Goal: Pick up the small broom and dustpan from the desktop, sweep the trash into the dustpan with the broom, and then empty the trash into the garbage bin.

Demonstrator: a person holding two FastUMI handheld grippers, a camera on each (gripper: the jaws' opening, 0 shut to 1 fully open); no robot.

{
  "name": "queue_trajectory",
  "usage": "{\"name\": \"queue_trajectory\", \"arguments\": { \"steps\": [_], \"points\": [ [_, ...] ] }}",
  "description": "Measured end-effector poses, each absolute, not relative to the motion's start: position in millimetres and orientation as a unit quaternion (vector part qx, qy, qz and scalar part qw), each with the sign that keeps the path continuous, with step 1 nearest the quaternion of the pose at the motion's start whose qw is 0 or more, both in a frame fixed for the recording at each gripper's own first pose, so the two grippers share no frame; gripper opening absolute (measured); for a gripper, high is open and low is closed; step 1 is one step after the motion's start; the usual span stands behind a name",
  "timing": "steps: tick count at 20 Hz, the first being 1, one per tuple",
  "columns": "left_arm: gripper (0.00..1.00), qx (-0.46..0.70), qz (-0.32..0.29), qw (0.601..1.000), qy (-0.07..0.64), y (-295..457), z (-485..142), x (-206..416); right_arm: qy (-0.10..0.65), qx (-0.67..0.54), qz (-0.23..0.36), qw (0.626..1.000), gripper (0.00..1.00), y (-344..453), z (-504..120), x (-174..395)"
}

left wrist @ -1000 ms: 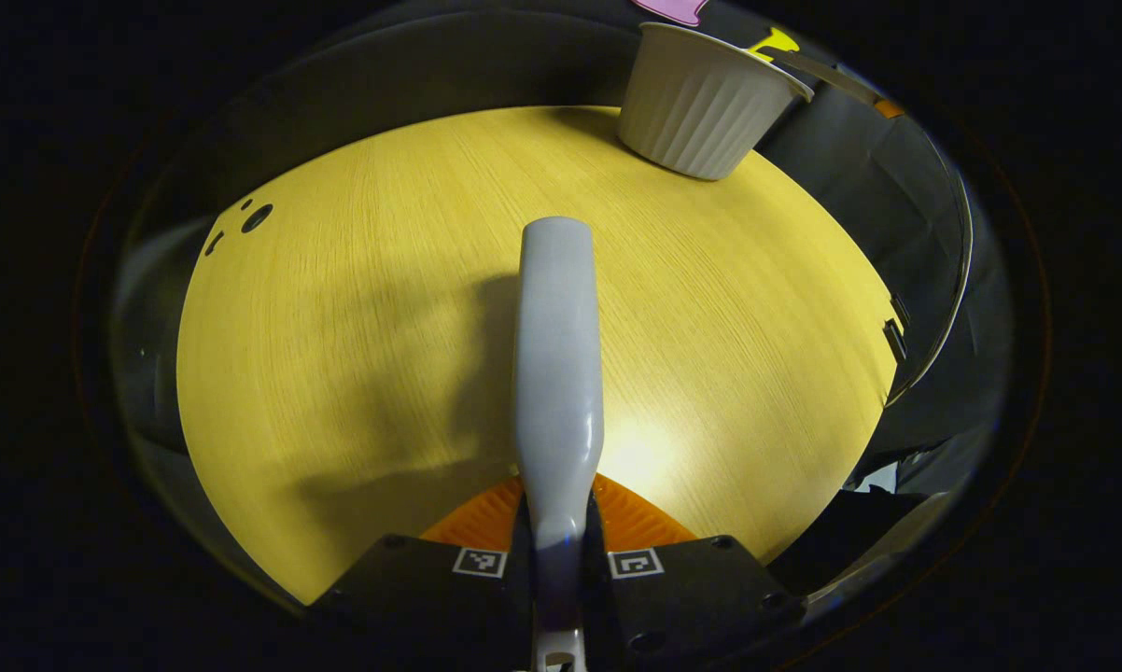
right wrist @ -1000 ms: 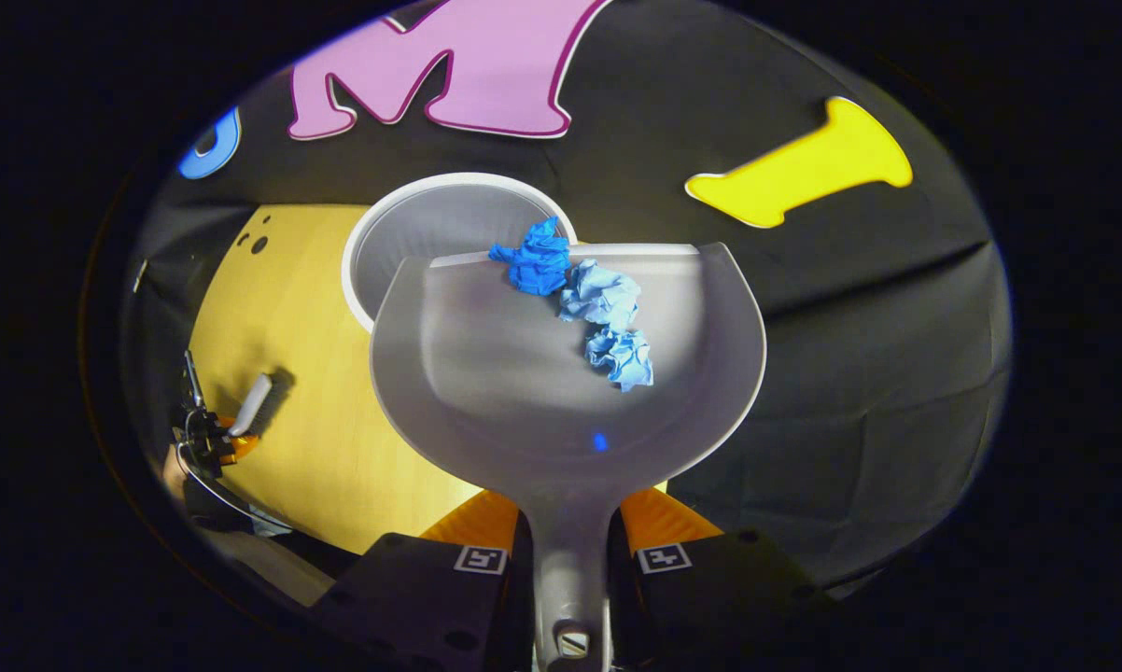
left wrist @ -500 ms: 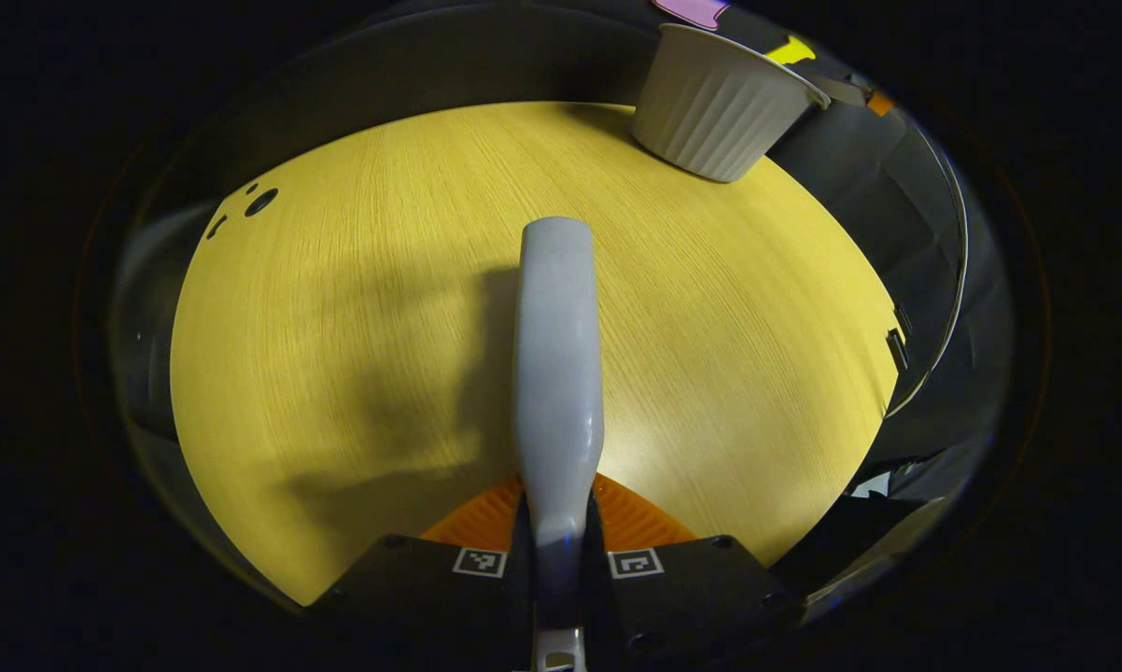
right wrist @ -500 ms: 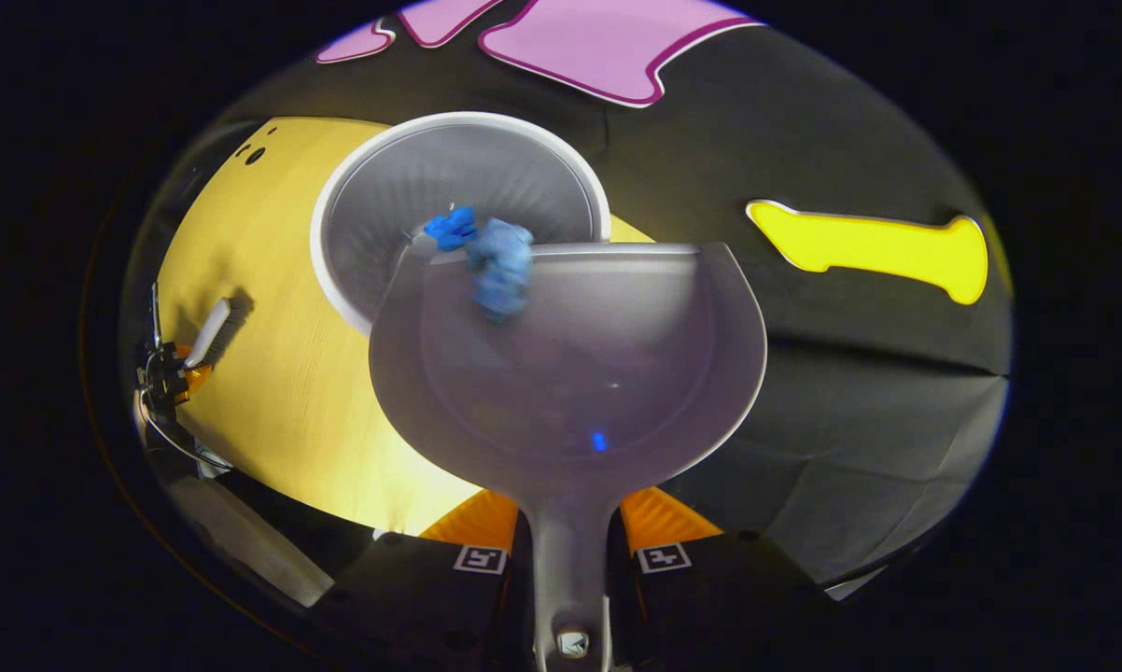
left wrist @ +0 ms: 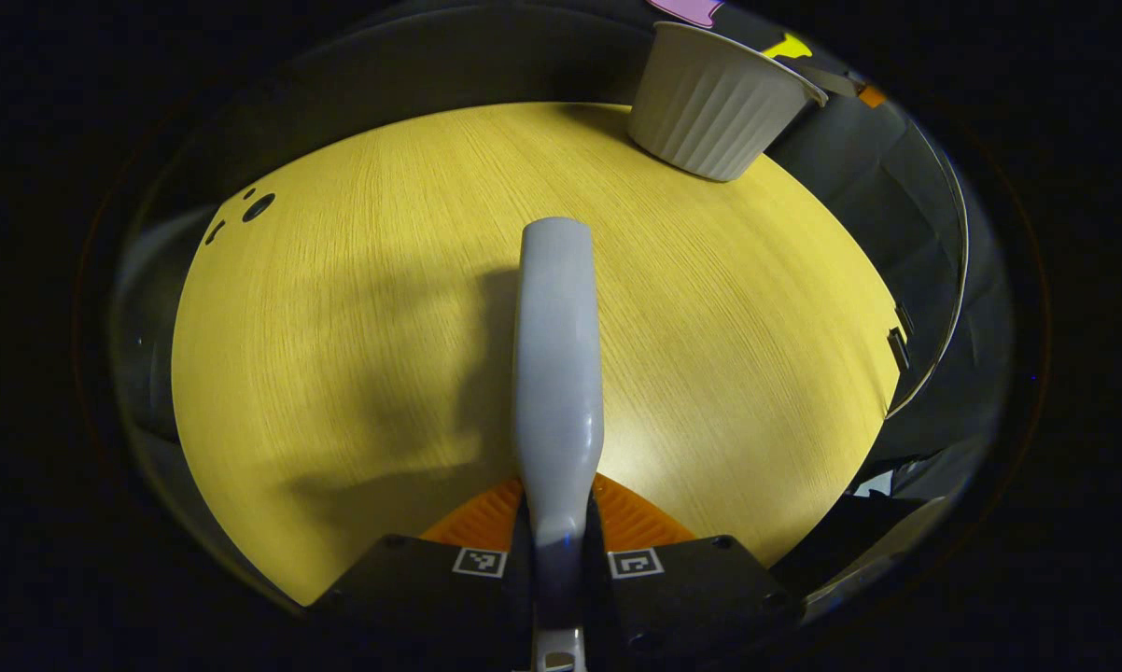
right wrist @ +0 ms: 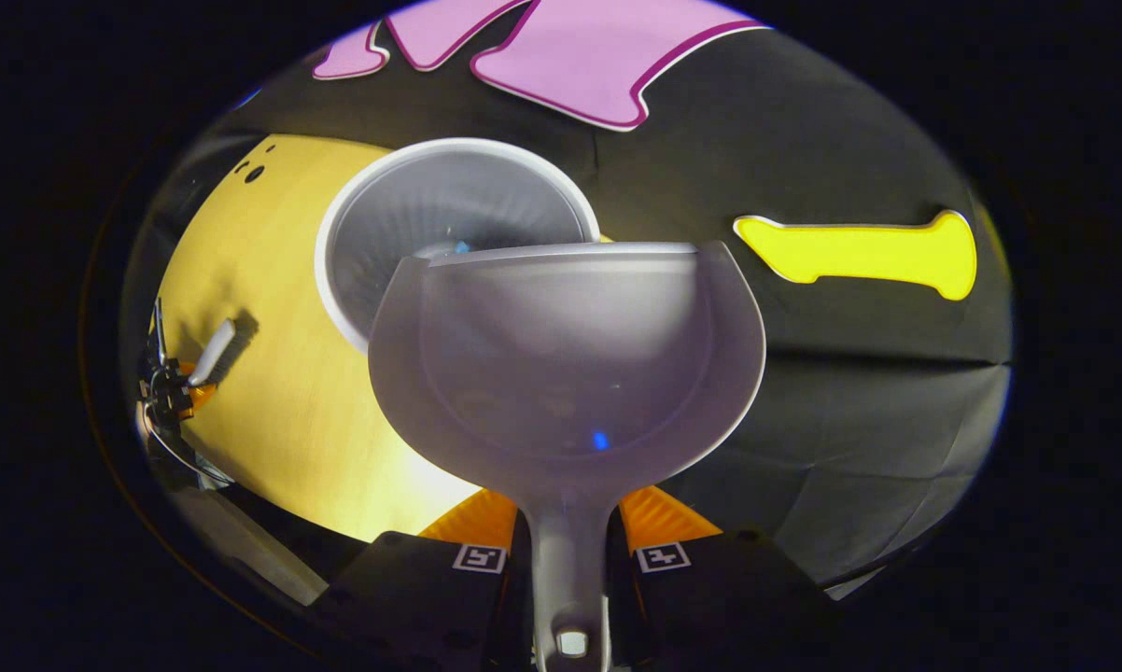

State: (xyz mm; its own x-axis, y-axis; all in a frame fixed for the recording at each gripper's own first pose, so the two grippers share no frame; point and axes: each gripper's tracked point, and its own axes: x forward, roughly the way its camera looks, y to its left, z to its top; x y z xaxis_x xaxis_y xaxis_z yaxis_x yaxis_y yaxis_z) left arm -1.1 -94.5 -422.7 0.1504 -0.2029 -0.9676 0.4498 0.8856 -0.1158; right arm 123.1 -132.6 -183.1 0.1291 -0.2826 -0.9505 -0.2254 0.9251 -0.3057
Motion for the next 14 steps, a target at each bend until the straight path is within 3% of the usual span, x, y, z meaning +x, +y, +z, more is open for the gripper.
{"name": "queue_trajectory", "arguments": {
  "steps": [7, 14],
  "points": [
    [0.25, 0.106, -0.195, 0.761, 0.609, -93.8, -421.7, 0.2, 0.586, -0.123, 0.016, 0.801, 0.36, -98.4, -155.7, 91.9],
    [0.25, 0.117, -0.182, 0.767, 0.604, -91.2, -420.6, 0.1, 0.549, -0.108, 0.044, 0.827, 0.36, -57.4, -162.6, 20.1]
  ]
}}
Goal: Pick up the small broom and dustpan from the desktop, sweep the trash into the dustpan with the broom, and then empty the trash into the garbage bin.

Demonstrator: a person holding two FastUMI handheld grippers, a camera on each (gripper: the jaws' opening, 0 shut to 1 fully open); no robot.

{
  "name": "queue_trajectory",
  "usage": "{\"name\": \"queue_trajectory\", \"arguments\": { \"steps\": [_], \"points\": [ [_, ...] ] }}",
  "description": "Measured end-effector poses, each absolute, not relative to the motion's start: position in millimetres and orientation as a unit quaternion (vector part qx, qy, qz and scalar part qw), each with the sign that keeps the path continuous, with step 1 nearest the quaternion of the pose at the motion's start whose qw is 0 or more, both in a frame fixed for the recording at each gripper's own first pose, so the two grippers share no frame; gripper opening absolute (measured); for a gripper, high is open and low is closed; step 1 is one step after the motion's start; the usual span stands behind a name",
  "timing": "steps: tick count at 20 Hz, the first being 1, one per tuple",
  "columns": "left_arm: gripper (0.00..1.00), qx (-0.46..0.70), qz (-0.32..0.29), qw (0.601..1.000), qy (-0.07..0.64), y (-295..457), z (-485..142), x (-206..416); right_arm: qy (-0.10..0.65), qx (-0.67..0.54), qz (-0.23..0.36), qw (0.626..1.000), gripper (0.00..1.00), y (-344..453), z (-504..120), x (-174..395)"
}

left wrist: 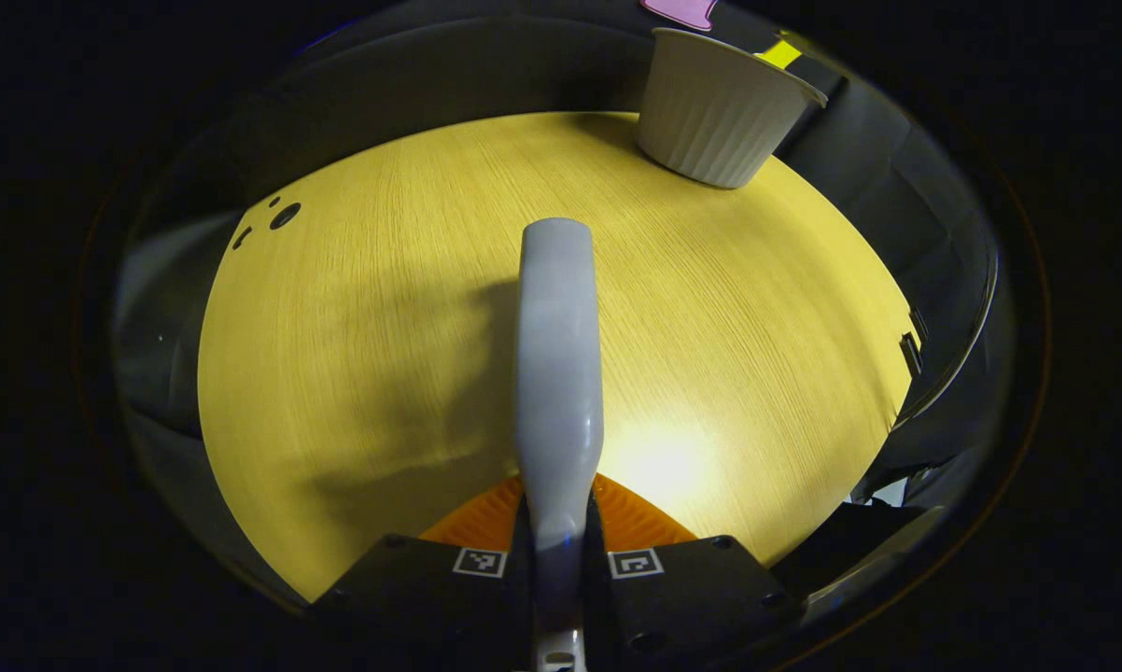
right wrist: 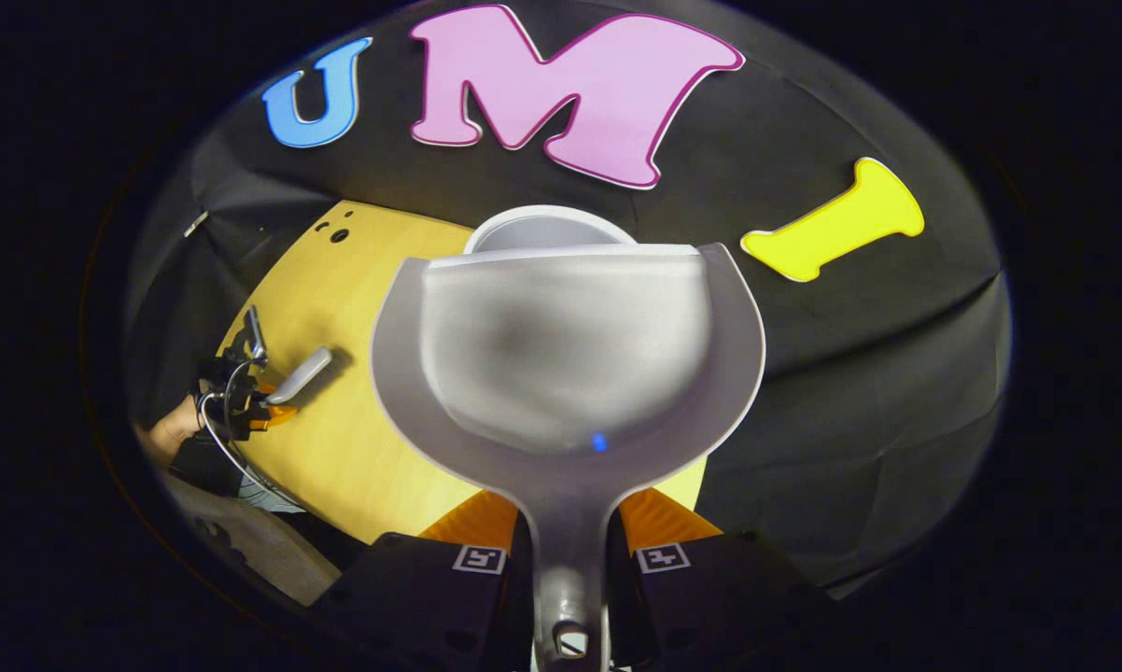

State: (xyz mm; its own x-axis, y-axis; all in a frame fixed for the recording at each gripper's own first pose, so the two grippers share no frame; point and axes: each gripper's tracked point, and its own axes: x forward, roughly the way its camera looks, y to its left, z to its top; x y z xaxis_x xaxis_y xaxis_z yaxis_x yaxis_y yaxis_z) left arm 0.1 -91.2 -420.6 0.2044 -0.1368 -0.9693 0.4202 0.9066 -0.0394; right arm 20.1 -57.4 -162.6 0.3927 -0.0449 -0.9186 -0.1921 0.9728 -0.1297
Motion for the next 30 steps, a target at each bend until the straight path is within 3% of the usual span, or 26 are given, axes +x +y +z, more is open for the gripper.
{"name": "queue_trajectory", "arguments": {
  "steps": [6, 7, 10, 13, 20, 25, 26, 30],
  "points": [
    [0.22, 0.116, -0.167, 0.771, 0.603, -90.8, -420.8, -1.0, 0.552, -0.085, 0.068, 0.827, 0.36, -1.2, -211.5, -44.1],
    [0.29, 0.115, -0.164, 0.772, 0.604, -91.0, -420.6, -1.3, 0.556, -0.08, 0.074, 0.824, 0.36, 9.8, -225.4, -54.3],
    [0.22, 0.117, -0.154, 0.774, 0.603, -90.4, -421.2, -1.5, 0.574, -0.047, 0.085, 0.813, 0.36, 41.2, -273.0, -79.4],
    [0.25, 0.12, -0.138, 0.777, 0.603, -90.7, -421.0, -1.7, 0.585, -0.022, 0.086, 0.806, 0.36, 63.3, -320.1, -92.5],
    [0.25, 0.118, -0.11, 0.779, 0.606, -91.8, -422.9, -4.5, 0.6, 0.004, 0.07, 0.797, 0.36, 95.2, -405.6, -100.2],
    [0.26, 0.12, -0.092, 0.776, 0.612, -90.8, -424.4, -6.5, 0.606, 0.019, 0.067, 0.793, 0.36, 105.3, -439.7, -95.6],
    [0.22, 0.123, -0.088, 0.776, 0.613, -89.5, -424.8, -6.6, 0.608, 0.018, 0.068, 0.791, 0.36, 106.2, -444.3, -95.0],
    [0.27, 0.129, -0.075, 0.771, 0.619, -87.8, -424.5, -8.5, 0.615, 0.003, 0.071, 0.785, 0.36, 109.9, -460.6, -92.5]
  ]
}}
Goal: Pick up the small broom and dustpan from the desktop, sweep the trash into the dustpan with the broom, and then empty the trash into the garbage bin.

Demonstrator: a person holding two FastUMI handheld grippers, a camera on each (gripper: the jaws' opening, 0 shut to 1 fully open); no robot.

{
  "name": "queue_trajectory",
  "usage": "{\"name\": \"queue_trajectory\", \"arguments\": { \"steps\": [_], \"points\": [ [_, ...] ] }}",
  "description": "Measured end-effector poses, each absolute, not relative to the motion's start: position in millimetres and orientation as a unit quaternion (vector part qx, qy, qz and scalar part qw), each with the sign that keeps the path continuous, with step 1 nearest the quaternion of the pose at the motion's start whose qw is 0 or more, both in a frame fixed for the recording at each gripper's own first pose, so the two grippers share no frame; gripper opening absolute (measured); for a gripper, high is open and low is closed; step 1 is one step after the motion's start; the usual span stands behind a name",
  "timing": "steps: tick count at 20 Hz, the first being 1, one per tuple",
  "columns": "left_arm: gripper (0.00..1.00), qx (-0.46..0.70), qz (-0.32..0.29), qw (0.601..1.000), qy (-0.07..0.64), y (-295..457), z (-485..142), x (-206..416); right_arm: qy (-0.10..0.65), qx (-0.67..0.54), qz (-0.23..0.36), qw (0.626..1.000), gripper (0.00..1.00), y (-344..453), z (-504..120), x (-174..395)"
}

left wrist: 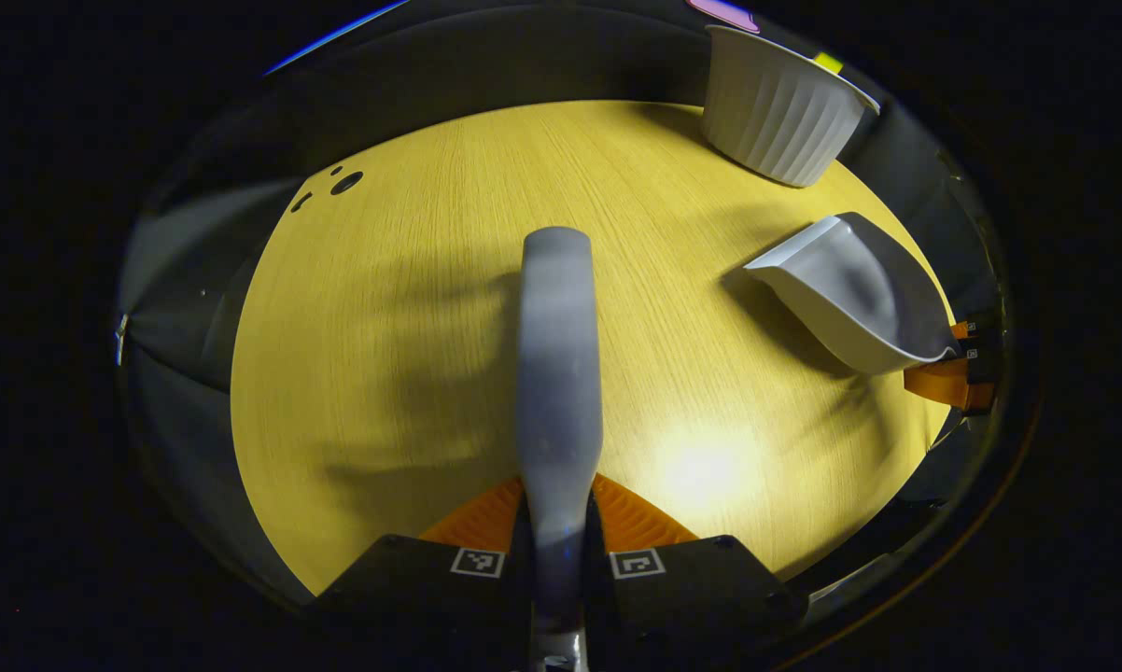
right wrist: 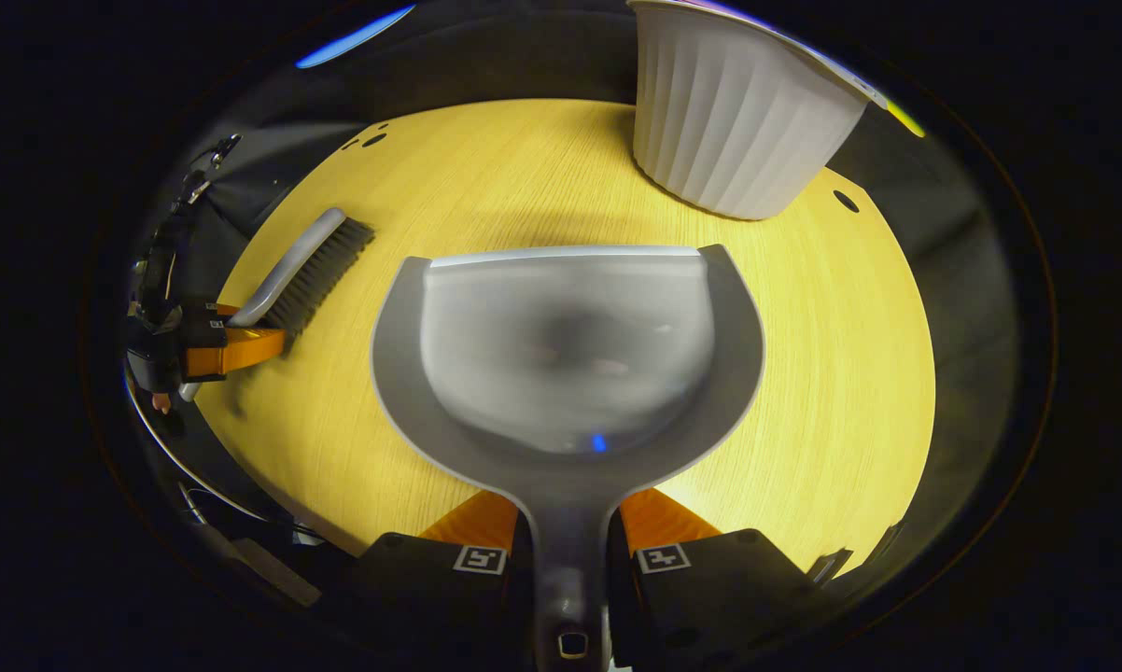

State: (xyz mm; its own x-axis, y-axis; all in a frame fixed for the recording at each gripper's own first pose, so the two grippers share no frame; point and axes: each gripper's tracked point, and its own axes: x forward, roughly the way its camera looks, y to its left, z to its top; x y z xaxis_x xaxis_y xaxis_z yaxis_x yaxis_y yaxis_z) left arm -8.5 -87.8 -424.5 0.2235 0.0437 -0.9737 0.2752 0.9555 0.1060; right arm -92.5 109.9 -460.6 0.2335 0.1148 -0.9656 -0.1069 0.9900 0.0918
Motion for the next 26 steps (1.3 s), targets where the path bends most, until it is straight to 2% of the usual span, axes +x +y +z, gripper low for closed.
{"name": "queue_trajectory", "arguments": {
  "steps": [3, 4, 6, 8, 9, 11, 13, 15, 16, 17, 19, 26],
  "points": [
    [0.28, 0.133, -0.071, 0.773, 0.617, -88.2, -424.2, -9.7, 0.619, 0.008, 0.069, 0.782, 0.36, 110.7, -463.8, -92.7],
    [0.25, 0.136, -0.07, 0.772, 0.616, -86.1, -423.6, -8.8, 0.622, 0.006, 0.069, 0.78, 0.36, 109.7, -464.7, -94.0],
    [0.32, 0.14, -0.07, 0.772, 0.616, -88.2, -420.4, -6.9, 0.629, 0.003, 0.072, 0.774, 0.37, 109.8, -470.8, -94.2],
    [0.34, 0.146, -0.07, 0.771, 0.616, -88.3, -417.0, -6.2, 0.628, 0.006, 0.07, 0.775, 0.37, 107.8, -471.6, -95.5],
    [0.41, 0.148, -0.07, 0.772, 0.615, -88.6, -415.1, -5.4, 0.629, 0.006, 0.071, 0.774, 0.37, 107.2, -472.3, -97.3],
    [0.48, 0.151, -0.074, 0.774, 0.611, -90.8, -408.8, -5.4, 0.63, 0.007, 0.073, 0.773, 0.34, 107.8, -468.8, -100.8],
    [0.58, 0.156, -0.077, 0.775, 0.608, -94.0, -401.7, -10.8, 0.626, 0.012, 0.073, 0.777, 0.44, 106.2, -462.3, -101.7],
    [0.58, 0.153, -0.077, 0.78, 0.602, -93.1, -395.6, -11.5, 0.623, 0.023, 0.067, 0.779, 0.43, 104.5, -454.3, -103.0],
    [0.58, 0.15, -0.076, 0.783, 0.598, -93.5, -389.5, -10.9, 0.621, 0.031, 0.065, 0.781, 0.39, 104.3, -447.9, -104.2],
    [0.58, 0.147, -0.077, 0.788, 0.593, -94.2, -382.5, -10.6, 0.617, 0.036, 0.061, 0.784, 0.44, 103.3, -440.7, -105.5],
    [0.59, 0.144, -0.079, 0.797, 0.581, -93.8, -367.2, -9.1, 0.605, 0.037, 0.058, 0.793, 0.45, 99.4, -422.8, -108.2],
    [0.59, 0.13, -0.092, 0.848, 0.506, -98.2, -299.3, 2.6, 0.507, 0.05, 0.032, 0.86, 0.45, 98.3, -330.7, -91.8]
  ]
}}
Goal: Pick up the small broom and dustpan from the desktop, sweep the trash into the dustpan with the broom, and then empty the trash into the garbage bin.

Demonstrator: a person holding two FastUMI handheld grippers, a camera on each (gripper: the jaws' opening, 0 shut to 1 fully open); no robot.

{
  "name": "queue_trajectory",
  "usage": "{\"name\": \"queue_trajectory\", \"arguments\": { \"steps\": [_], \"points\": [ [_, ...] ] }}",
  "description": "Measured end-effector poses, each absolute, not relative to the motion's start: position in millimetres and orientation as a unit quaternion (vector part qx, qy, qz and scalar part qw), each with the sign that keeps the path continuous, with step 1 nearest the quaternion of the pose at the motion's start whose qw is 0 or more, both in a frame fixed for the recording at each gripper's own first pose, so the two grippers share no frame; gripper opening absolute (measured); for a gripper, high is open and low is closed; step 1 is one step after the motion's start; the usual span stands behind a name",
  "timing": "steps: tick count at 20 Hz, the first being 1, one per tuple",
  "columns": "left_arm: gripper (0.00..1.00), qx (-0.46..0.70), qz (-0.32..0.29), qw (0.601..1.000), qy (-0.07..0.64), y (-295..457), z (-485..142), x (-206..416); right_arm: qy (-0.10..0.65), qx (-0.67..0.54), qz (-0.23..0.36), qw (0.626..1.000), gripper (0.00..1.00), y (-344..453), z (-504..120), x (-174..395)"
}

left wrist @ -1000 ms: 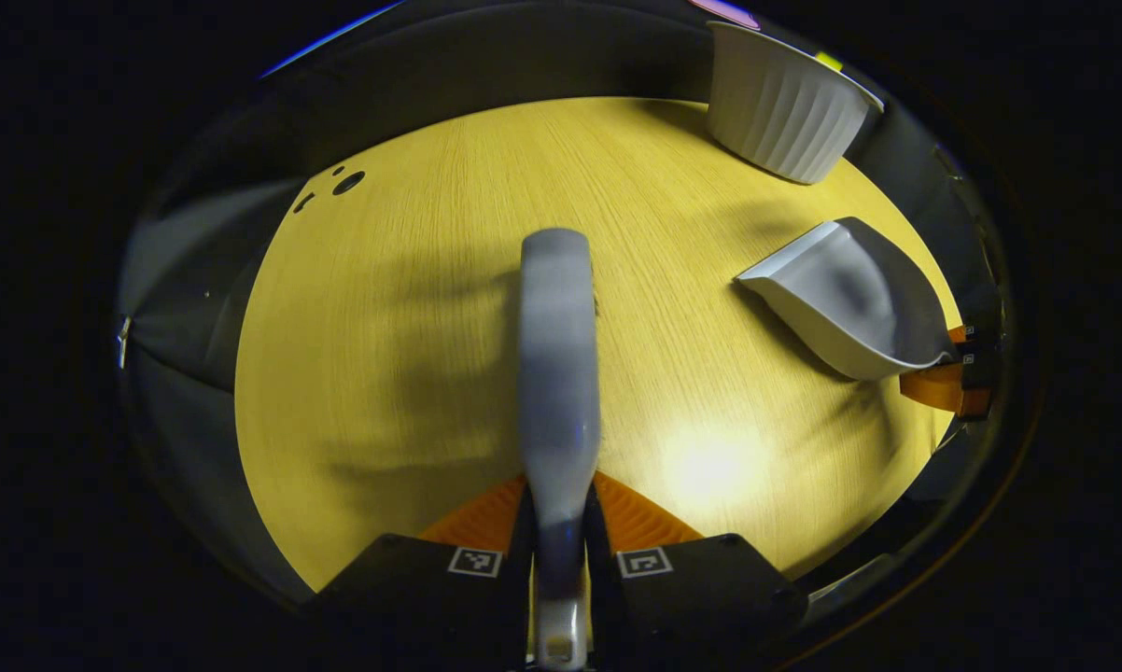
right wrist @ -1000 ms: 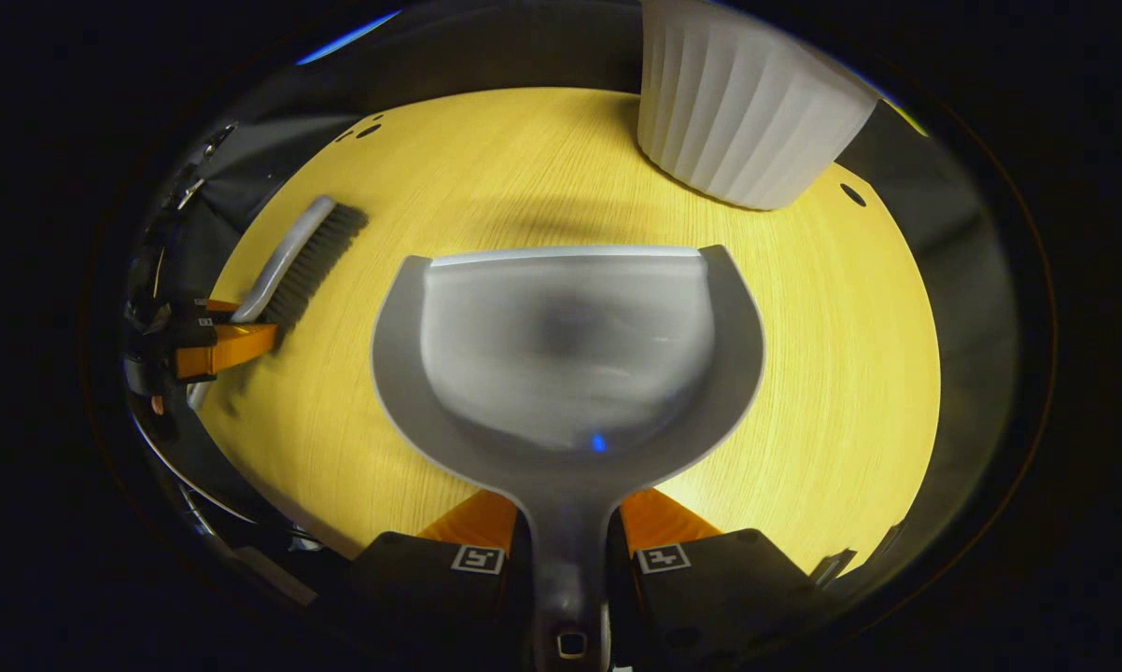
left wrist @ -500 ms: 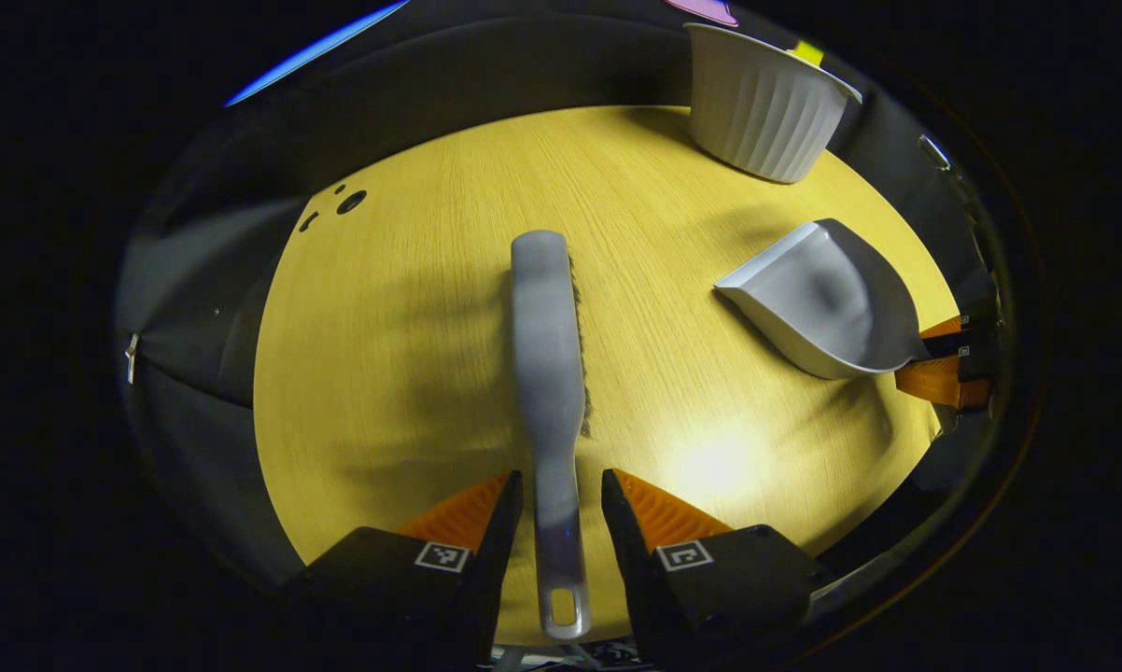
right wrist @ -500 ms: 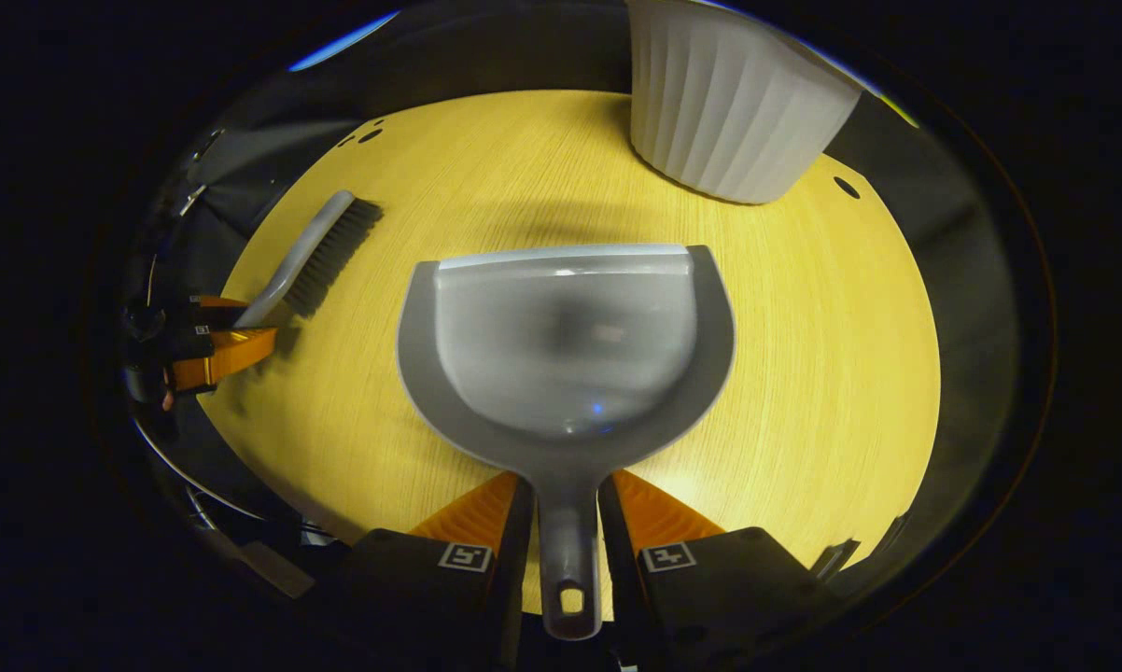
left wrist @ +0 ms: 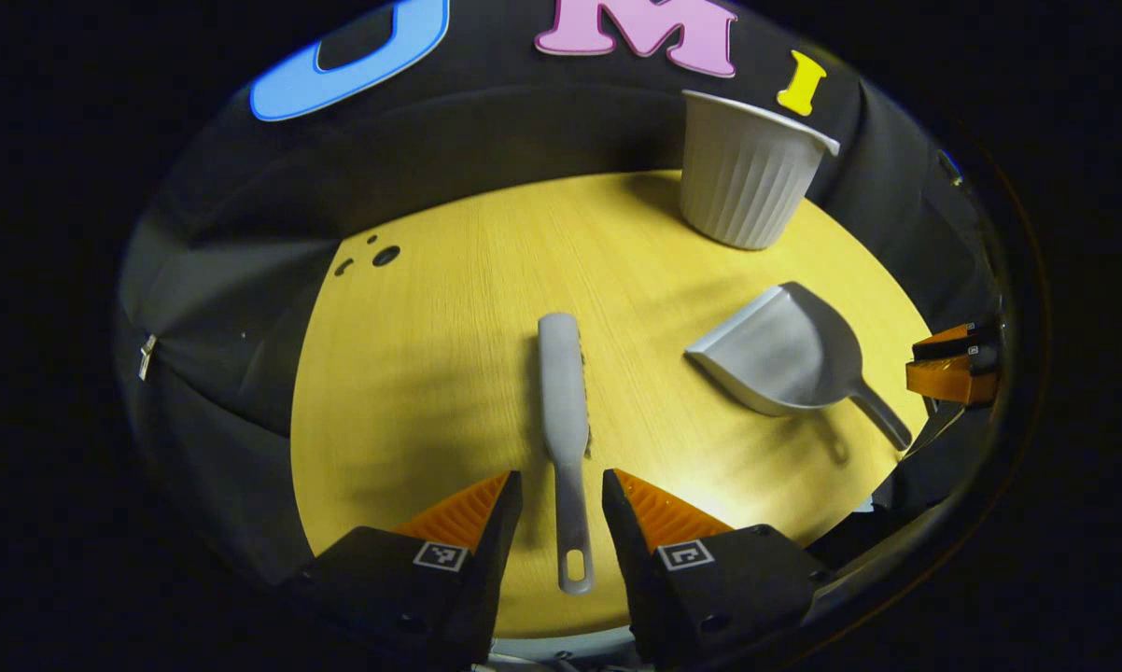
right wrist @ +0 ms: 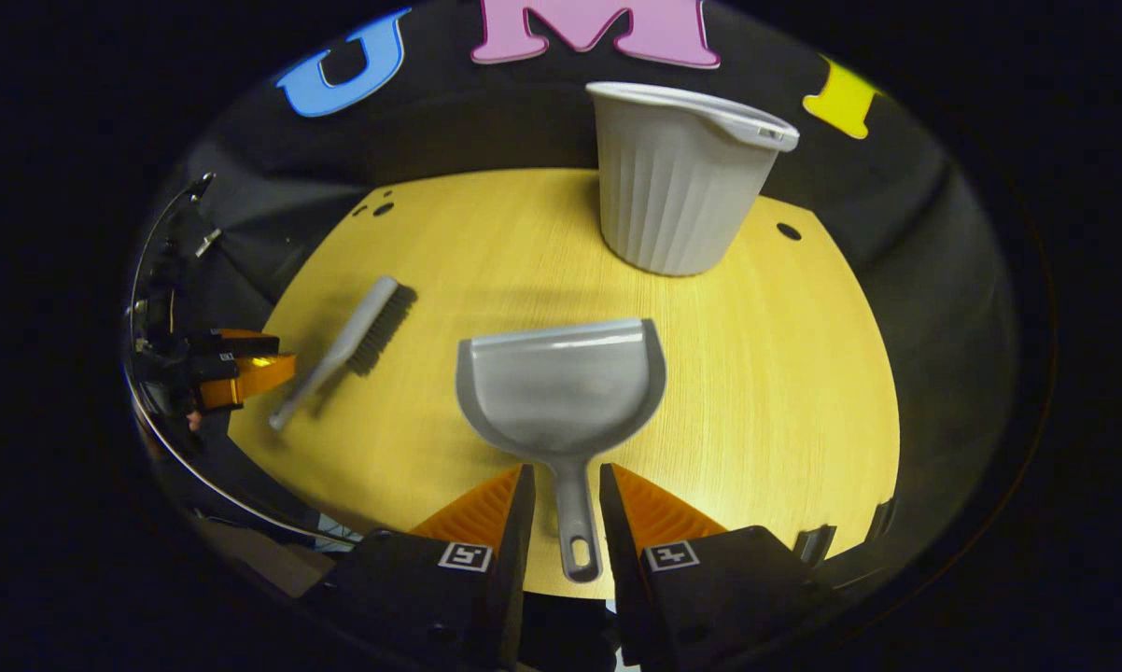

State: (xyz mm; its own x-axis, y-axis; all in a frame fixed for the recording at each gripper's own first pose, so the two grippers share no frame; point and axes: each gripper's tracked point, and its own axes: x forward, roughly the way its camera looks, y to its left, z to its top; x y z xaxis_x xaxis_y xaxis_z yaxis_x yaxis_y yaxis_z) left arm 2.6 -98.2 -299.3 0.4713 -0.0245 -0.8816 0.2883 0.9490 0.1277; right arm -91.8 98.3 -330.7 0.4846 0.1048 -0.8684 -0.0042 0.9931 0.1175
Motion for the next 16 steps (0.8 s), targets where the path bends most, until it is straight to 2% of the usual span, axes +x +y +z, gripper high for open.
{"name": "queue_trajectory", "arguments": {
  "steps": [4, 7, 10, 16],
  "points": [
    [0.59, 0.109, -0.105, 0.888, 0.433, -104.9, -249.4, 17.0, 0.418, 0.03, 0.014, 0.908, 0.44, 105.4, -269.5, -70.6],
    [0.59, 0.102, -0.13, 0.921, 0.352, -115.1, -201.8, 34.4, 0.349, 0.019, 0.01, 0.937, 0.44, 116.5, -222.8, -53.6],
    [0.59, 0.096, -0.151, 0.946, 0.269, -124.8, -154.8, 43.5, 0.284, 0.011, 0.005, 0.959, 0.44, 125.6, -181.9, -32.9],
    [0.61, 0.078, -0.163, 0.971, 0.155, -136.4, -68.6, 51.6, 0.182, 0.001, -0.001, 0.983, 0.41, 131.8, -121.0, -14.7]
  ]
}}
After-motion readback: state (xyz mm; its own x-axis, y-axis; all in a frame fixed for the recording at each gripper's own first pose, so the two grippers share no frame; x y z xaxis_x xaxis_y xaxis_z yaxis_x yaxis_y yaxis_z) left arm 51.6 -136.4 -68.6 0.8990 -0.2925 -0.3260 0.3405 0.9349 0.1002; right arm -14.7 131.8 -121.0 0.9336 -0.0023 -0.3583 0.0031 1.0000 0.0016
